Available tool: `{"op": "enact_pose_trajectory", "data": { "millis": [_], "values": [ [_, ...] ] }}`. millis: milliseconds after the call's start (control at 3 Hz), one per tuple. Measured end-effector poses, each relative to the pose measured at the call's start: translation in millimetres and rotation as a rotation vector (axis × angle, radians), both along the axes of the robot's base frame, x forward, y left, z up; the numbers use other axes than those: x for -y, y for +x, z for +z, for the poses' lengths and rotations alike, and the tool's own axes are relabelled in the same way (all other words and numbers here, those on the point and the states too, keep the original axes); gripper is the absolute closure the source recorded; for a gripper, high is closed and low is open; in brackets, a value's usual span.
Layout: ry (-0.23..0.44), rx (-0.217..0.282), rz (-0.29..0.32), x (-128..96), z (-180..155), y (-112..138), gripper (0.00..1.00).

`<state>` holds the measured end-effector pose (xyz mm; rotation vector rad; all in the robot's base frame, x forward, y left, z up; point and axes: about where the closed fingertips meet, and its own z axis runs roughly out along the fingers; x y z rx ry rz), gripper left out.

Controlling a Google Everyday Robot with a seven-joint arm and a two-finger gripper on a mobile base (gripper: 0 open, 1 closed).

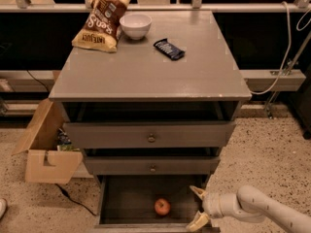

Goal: Pick apple from bottom drawer and place on counter

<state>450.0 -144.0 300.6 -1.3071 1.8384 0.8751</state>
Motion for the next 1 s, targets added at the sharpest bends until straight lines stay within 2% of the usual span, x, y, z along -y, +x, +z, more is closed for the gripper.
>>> {"op": "enact_pose_trajectory", "data": {
  "millis": [667,1000],
  "values": [
    [-0.043,-0.003,-0.085,-15,-51,52,0.00],
    [-0.081,-0.010,-0.104,-39,-74,68,0.00]
  ]
}}
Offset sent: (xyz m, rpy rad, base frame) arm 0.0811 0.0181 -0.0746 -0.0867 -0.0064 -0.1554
